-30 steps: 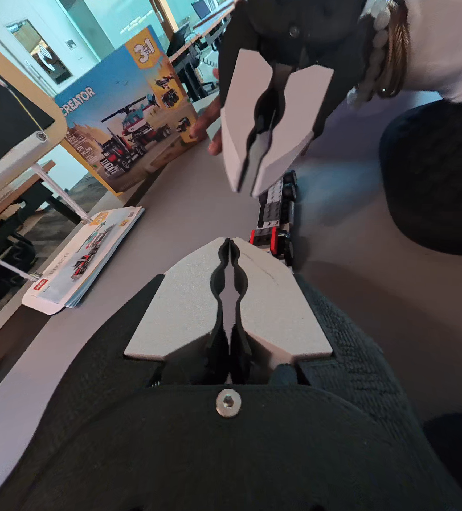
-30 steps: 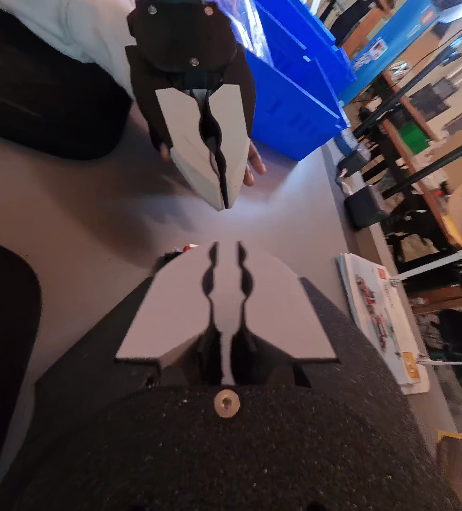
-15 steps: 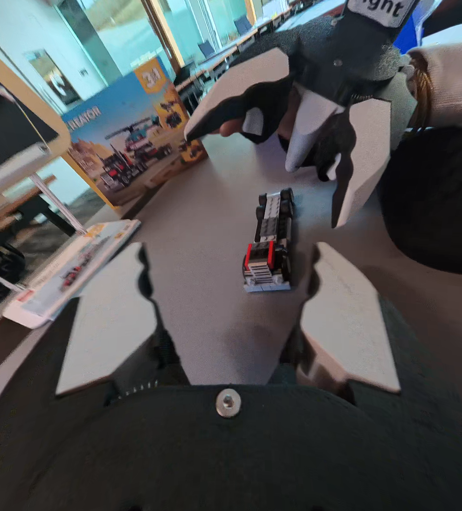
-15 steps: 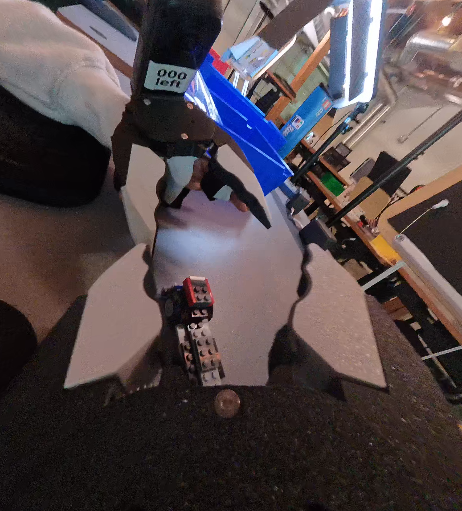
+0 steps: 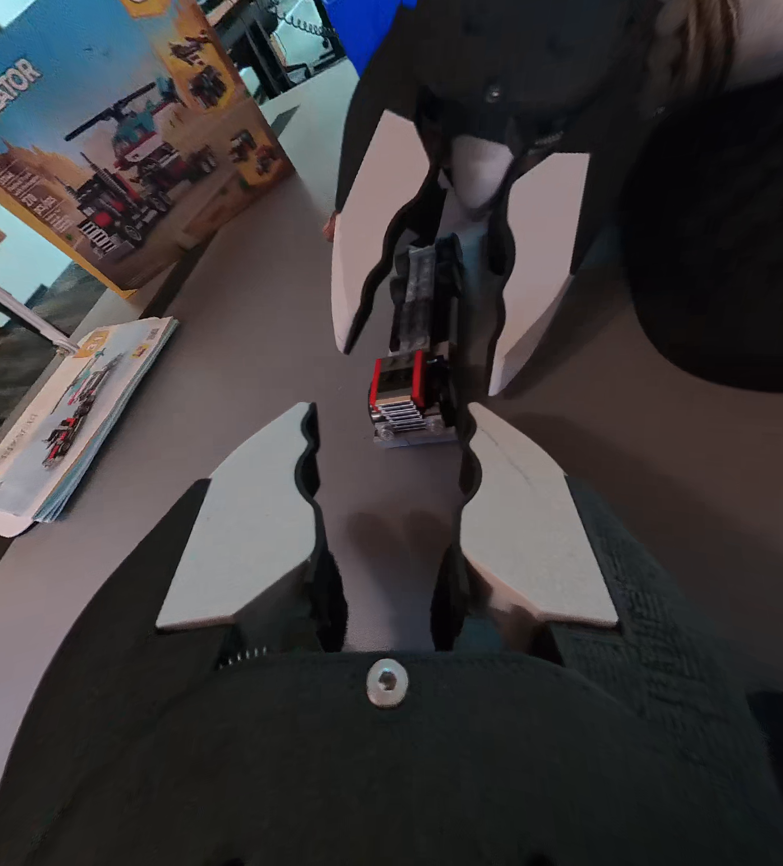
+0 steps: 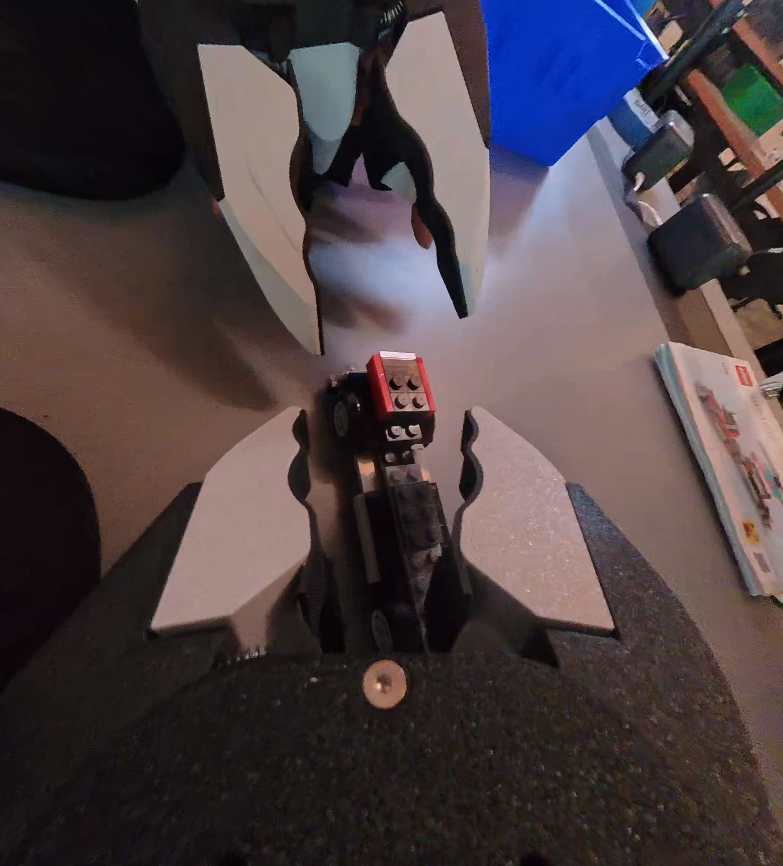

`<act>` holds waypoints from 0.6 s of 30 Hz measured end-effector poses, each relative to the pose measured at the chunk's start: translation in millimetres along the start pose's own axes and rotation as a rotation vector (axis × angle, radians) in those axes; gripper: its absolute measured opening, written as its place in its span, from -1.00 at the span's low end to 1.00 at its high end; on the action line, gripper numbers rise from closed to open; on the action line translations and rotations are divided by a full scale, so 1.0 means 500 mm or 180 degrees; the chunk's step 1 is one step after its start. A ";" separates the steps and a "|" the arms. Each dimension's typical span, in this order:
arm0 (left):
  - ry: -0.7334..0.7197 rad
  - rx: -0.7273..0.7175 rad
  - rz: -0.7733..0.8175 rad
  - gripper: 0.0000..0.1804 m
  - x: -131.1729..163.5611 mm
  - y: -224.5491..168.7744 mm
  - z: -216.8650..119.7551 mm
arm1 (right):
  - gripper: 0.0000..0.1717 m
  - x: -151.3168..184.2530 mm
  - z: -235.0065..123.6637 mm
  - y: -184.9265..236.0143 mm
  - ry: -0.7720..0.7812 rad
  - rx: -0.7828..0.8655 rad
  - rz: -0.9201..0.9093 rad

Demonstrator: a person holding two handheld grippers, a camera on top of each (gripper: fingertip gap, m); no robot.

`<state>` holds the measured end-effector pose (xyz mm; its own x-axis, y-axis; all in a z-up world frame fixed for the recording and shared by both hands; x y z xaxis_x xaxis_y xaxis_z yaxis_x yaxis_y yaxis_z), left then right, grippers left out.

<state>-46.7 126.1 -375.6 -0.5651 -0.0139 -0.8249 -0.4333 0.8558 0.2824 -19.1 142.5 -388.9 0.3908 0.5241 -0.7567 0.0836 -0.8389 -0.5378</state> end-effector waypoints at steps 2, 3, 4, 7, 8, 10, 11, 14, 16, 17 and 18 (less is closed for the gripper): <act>0.0106 0.0048 0.0051 -0.41 0.007 -0.007 0.005 | -0.45 -0.002 0.002 0.011 -0.0009 -0.0123 0.0086; 0.0160 0.0060 0.0049 -0.41 0.011 -0.008 0.007 | -0.54 -0.007 0.001 0.008 -0.0046 -0.0096 0.0108; 0.0207 0.0058 0.0028 -0.43 0.014 -0.008 0.008 | -0.61 -0.016 -0.002 0.007 -0.0110 -0.0101 0.0120; 0.0298 0.0148 -0.0060 -0.51 0.021 -0.016 0.012 | -0.60 -0.017 0.001 0.015 -0.0053 -0.0126 0.0083; 0.0316 0.0228 -0.0059 -0.61 0.021 -0.023 0.014 | -0.60 -0.018 0.001 0.016 -0.0038 -0.0119 0.0058; 0.0320 0.0277 -0.0001 -0.65 0.021 -0.029 0.015 | -0.60 -0.020 0.000 0.017 -0.0028 -0.0098 0.0008; 0.0295 0.0284 0.0029 -0.66 0.019 -0.029 0.014 | -0.60 -0.020 -0.001 0.017 -0.0040 -0.0087 -0.0017; 0.0249 0.0281 0.0191 -0.67 0.017 -0.030 0.011 | -0.61 -0.024 -0.004 0.019 -0.0097 -0.0080 -0.0089; 0.0277 0.0236 0.0410 -0.68 0.017 -0.030 0.011 | -0.59 -0.027 -0.011 0.022 -0.0169 -0.0187 0.0014; 0.0305 0.0188 0.0568 -0.68 0.016 -0.030 0.011 | -0.57 -0.029 -0.016 0.023 -0.0218 -0.0266 0.0096; 0.0358 0.0123 0.0750 -0.68 0.015 -0.029 0.012 | -0.56 -0.032 -0.020 0.023 -0.0266 -0.0323 0.0180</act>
<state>-40.5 116.7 -388.7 -0.7226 0.1325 -0.6785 -0.2547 0.8614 0.4395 -15.4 123.2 -379.3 0.3202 0.4824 -0.8153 0.1574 -0.8758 -0.4563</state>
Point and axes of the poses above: each gripper's, where its closed fingertips meet, z out along the fingers, x out of its underside, y = z × x across the jaws, the point moved 1 cm from there along -z, back along the fingers, and after that the axes turned 14 degrees about x, right-handed, at the moved point
